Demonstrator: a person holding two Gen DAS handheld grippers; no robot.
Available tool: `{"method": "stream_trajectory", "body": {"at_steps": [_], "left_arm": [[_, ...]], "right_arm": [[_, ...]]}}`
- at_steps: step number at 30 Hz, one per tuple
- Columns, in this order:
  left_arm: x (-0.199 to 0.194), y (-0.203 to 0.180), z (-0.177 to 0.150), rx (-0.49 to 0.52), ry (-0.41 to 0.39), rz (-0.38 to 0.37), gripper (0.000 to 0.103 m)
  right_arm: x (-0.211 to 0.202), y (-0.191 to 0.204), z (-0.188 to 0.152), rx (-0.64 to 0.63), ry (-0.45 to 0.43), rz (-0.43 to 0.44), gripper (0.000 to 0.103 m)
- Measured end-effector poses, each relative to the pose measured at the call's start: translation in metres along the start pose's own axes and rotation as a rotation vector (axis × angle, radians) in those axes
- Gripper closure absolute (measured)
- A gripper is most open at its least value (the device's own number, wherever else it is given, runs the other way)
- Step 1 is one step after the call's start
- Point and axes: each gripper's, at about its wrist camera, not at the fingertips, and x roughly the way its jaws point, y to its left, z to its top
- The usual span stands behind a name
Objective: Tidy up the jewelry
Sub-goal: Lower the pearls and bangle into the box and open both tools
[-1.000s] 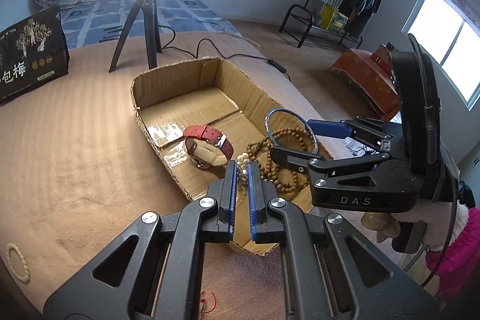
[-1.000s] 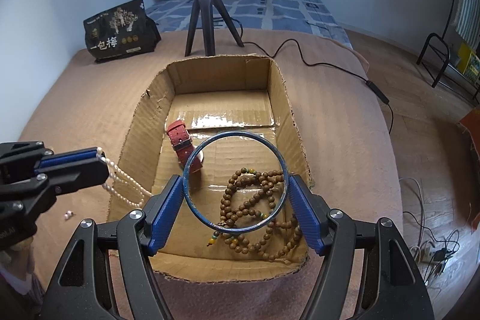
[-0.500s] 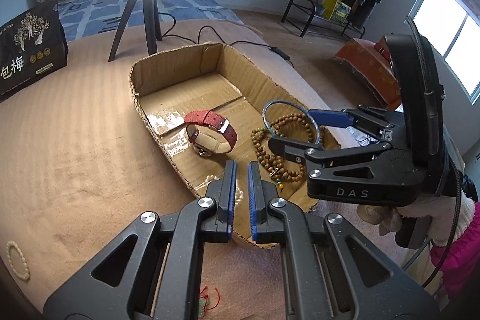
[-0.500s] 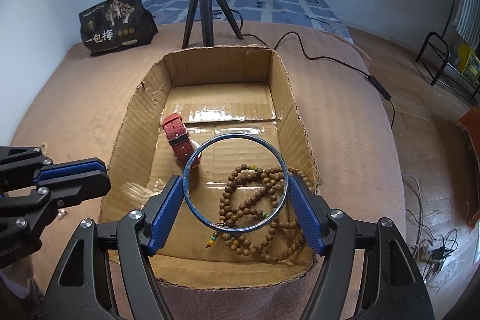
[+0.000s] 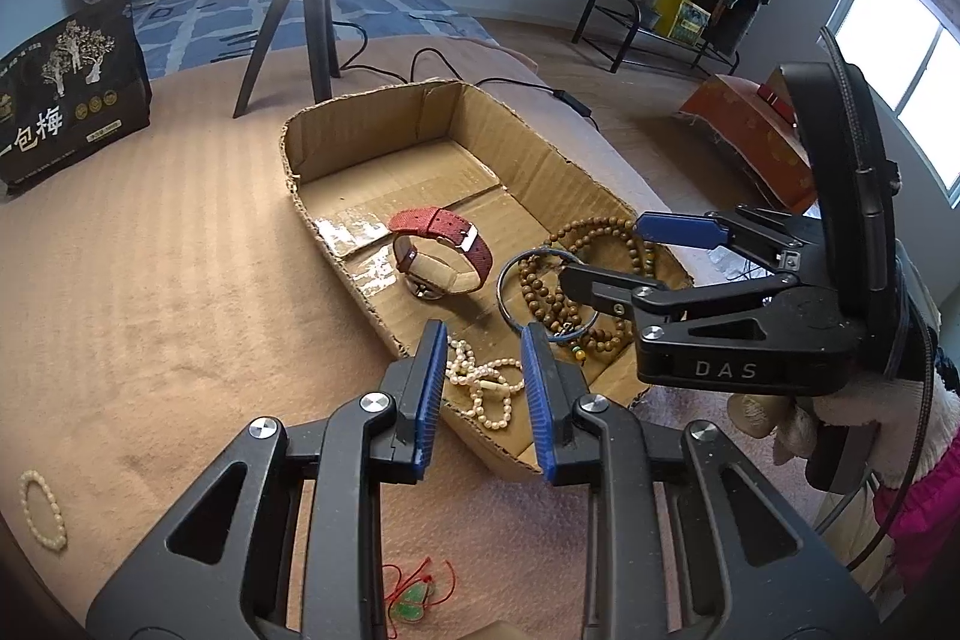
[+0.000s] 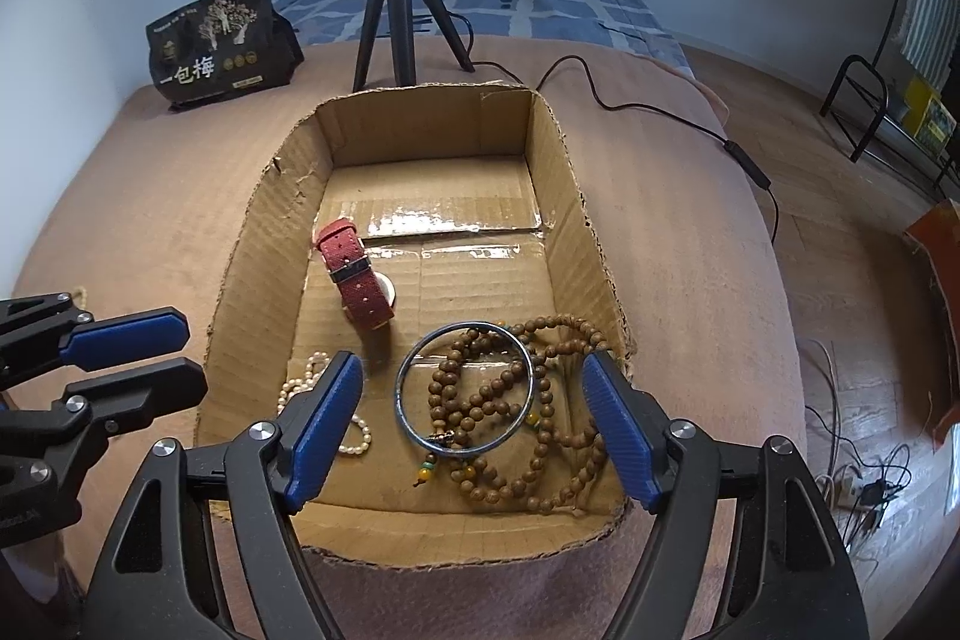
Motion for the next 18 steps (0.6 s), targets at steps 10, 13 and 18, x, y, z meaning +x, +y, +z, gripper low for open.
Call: {"method": "stream_trajectory", "body": {"at_steps": [10, 13, 18], "left_arm": [[-0.030, 0.012, -0.002, 0.021, -0.039, 0.056, 0.077], [-0.044, 0.023, -0.003, 0.009, -0.061, 0.074, 0.059], [-0.066, 0.044, -0.007, -0.023, -0.090, 0.100, 0.058]], "right_arm": [[-0.029, 0.016, 0.000, -0.013, -0.046, 0.011, 0.027], [-0.039, 0.024, -0.001, -0.023, -0.062, 0.022, 0.027], [-0.052, 0.043, -0.004, -0.046, -0.078, 0.053, 0.027]]}}
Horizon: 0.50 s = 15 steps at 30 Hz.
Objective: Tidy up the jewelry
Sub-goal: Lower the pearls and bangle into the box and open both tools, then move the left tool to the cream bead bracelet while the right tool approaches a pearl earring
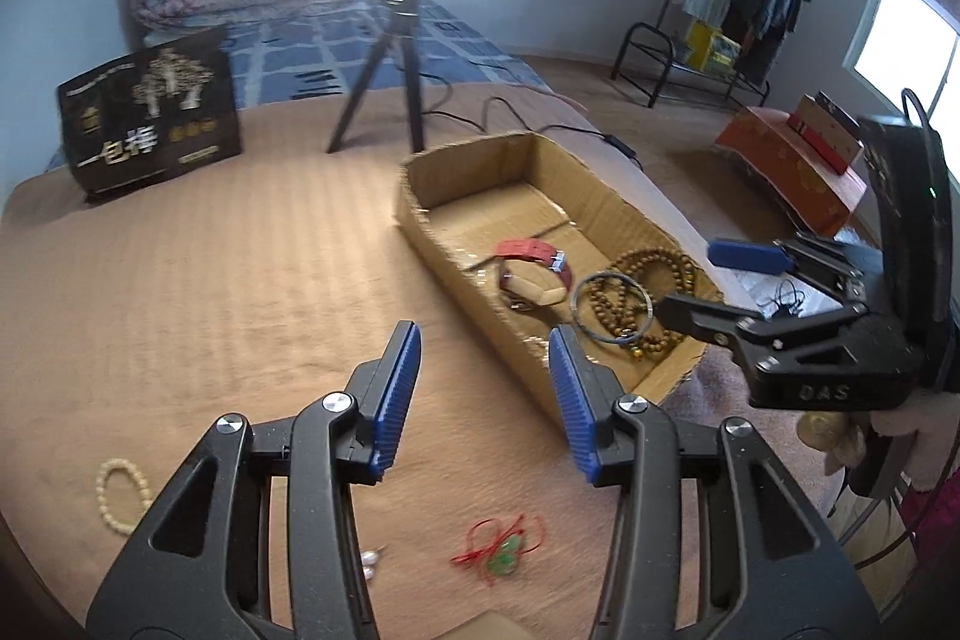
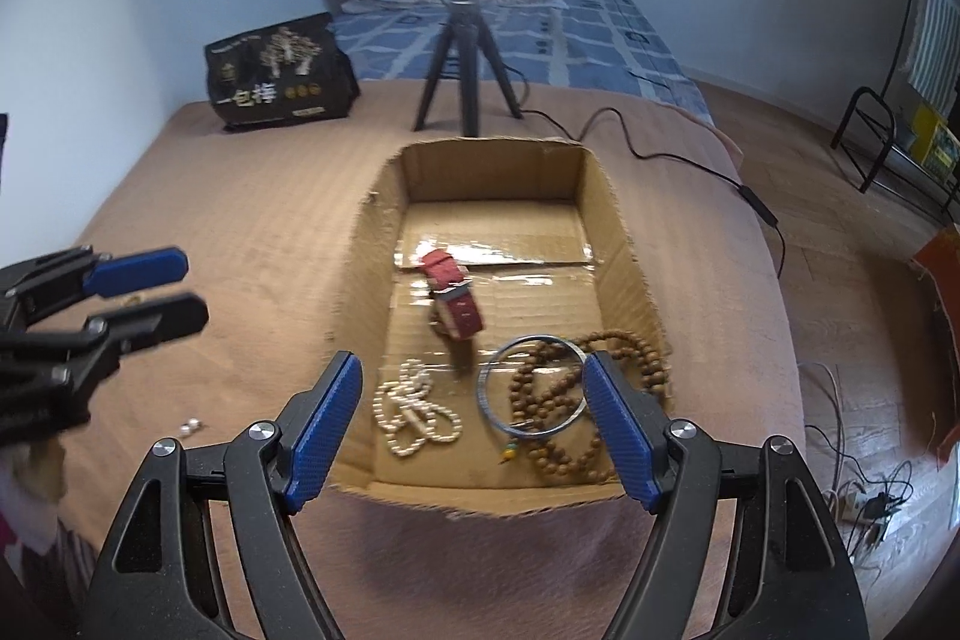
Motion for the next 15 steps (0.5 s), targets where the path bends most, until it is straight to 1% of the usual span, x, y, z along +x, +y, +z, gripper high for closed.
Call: {"method": "stream_trajectory", "body": {"at_steps": [7, 12, 15], "left_arm": [[-0.031, 0.042, -0.011, -0.036, -0.026, 0.052, 0.054], [-0.052, 0.073, -0.028, -0.056, -0.038, 0.112, 0.054], [-0.061, 0.091, -0.040, -0.074, -0.034, 0.140, 0.054]], "right_arm": [[-0.009, 0.034, -0.009, -0.077, 0.007, 0.031, 0.027], [-0.011, 0.057, -0.019, -0.148, 0.022, 0.033, 0.027], [-0.009, 0.068, -0.025, -0.174, 0.039, 0.050, 0.027]]}}
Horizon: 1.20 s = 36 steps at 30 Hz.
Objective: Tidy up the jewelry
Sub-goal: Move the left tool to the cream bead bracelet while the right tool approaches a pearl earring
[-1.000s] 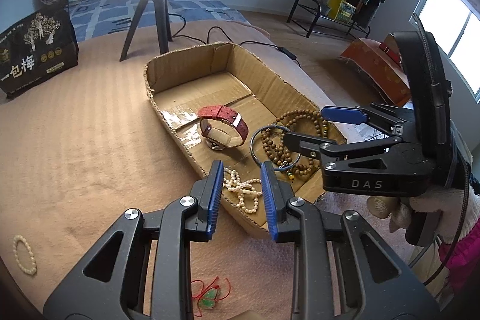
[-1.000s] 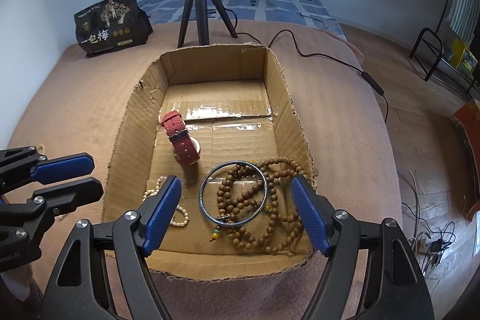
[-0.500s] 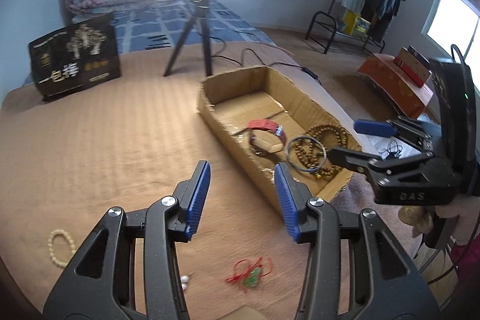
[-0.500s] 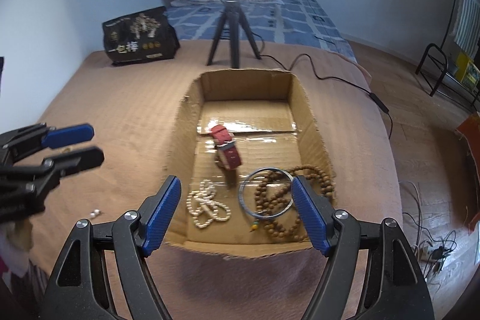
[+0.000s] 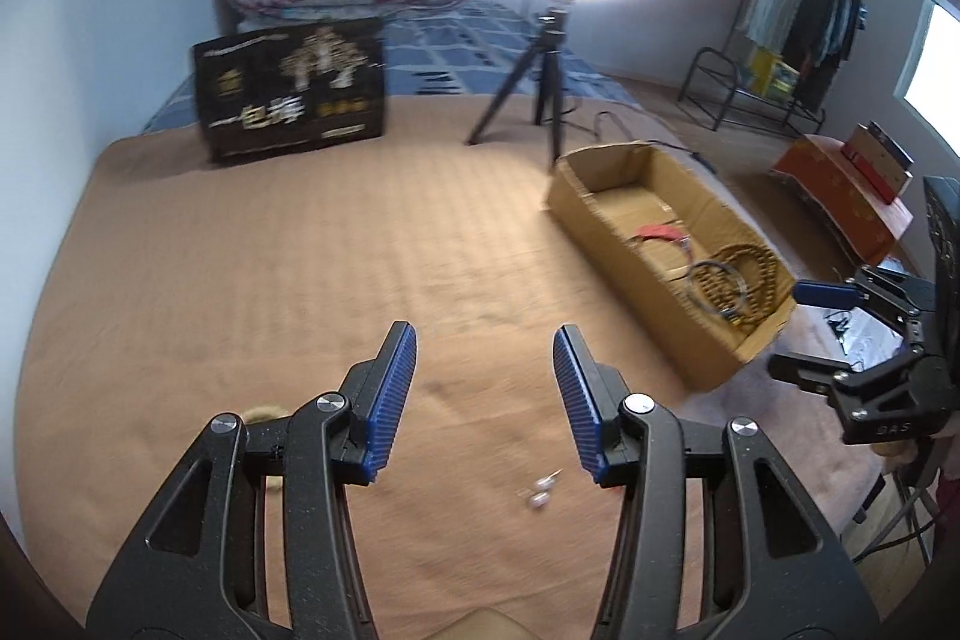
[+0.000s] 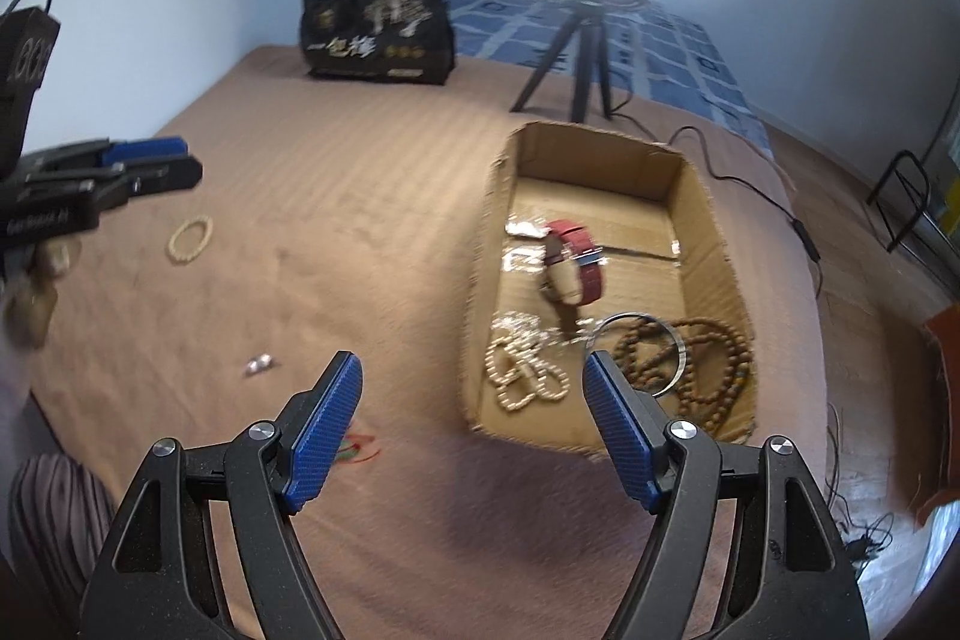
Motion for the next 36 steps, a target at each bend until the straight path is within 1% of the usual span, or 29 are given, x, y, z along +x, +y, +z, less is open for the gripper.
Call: {"method": "stream_trajectory", "body": {"at_steps": [4, 9, 13, 18, 23, 25, 29, 31, 36], "left_arm": [[-0.006, 0.032, -0.018, -0.036, 0.012, 0.031, 0.054], [-0.008, 0.063, -0.040, -0.048, 0.032, 0.086, 0.054], [-0.005, 0.085, -0.056, -0.083, 0.058, 0.097, 0.054], [0.000, 0.100, -0.071, -0.086, 0.070, 0.108, 0.054], [0.007, 0.114, -0.081, -0.114, 0.088, 0.116, 0.054], [0.012, 0.121, -0.082, -0.132, 0.092, 0.121, 0.054], [0.023, 0.134, -0.083, -0.173, 0.107, 0.140, 0.054], [0.028, 0.143, -0.083, -0.202, 0.114, 0.142, 0.054], [0.039, 0.158, -0.084, -0.256, 0.130, 0.134, 0.054]], "right_arm": [[0.004, 0.014, -0.005, -0.013, 0.011, 0.031, 0.027], [0.017, 0.030, -0.005, -0.009, 0.047, 0.099, 0.027], [0.030, 0.045, -0.003, -0.001, 0.072, 0.140, 0.027], [0.049, 0.058, 0.002, 0.012, 0.107, 0.177, 0.028], [0.061, 0.068, 0.005, 0.019, 0.130, 0.197, 0.035], [0.067, 0.070, 0.006, 0.030, 0.143, 0.208, 0.044], [0.082, 0.073, 0.009, 0.066, 0.177, 0.239, 0.049], [0.089, 0.073, 0.010, 0.083, 0.198, 0.249, 0.057], [0.106, 0.072, 0.008, 0.156, 0.246, 0.282, 0.065]]}}
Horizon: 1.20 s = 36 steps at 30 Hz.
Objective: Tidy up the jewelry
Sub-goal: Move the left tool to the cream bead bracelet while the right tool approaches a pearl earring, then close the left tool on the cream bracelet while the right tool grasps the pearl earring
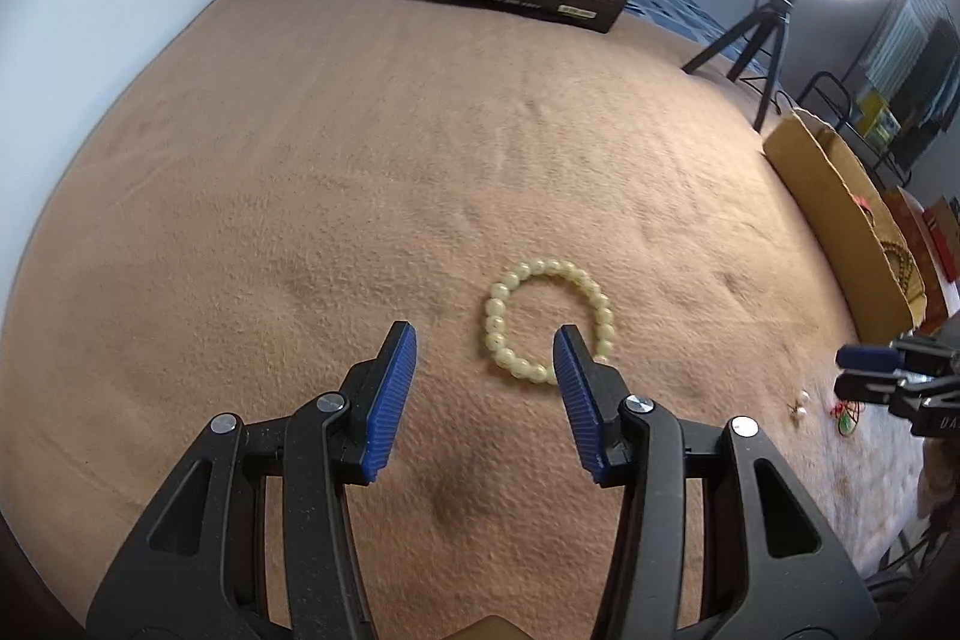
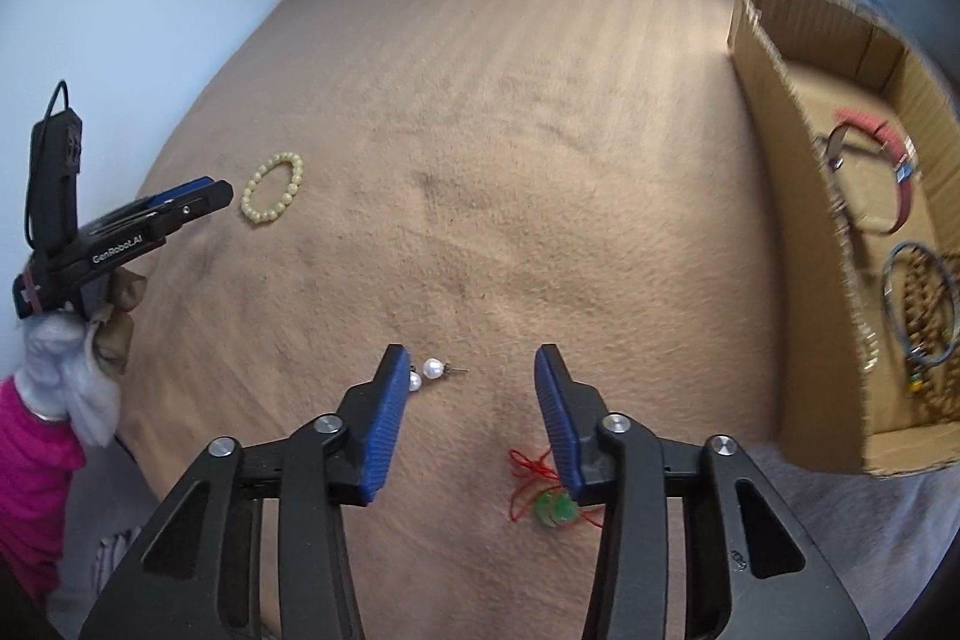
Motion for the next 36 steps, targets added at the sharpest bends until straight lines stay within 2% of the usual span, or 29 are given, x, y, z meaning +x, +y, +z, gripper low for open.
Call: {"method": "stream_trajectory", "body": {"at_steps": [5, 9, 12, 20, 32, 36], "left_arm": [[0.011, 0.005, 0.003, -0.017, 0.016, -0.002, 0.054], [0.017, 0.004, 0.003, -0.015, 0.018, 0.002, 0.054], [0.019, 0.002, 0.004, -0.008, 0.015, 0.012, 0.061], [0.025, 0.001, 0.008, -0.005, 0.011, 0.027, 0.062], [0.033, -0.009, 0.007, 0.034, -0.006, 0.070, 0.063], [0.034, -0.013, 0.003, 0.065, -0.022, 0.087, 0.068]], "right_arm": [[0.011, -0.005, 0.001, 0.062, 0.019, 0.023, 0.069], [0.017, 0.001, 0.002, 0.053, 0.033, 0.016, 0.073], [0.020, 0.004, 0.003, 0.045, 0.035, 0.002, 0.076], [0.026, 0.013, 0.001, 0.013, 0.043, -0.049, 0.083], [0.041, 0.054, -0.014, -0.168, 0.024, -0.173, 0.086], [0.043, 0.064, -0.019, -0.219, 0.031, -0.188, 0.086]]}}
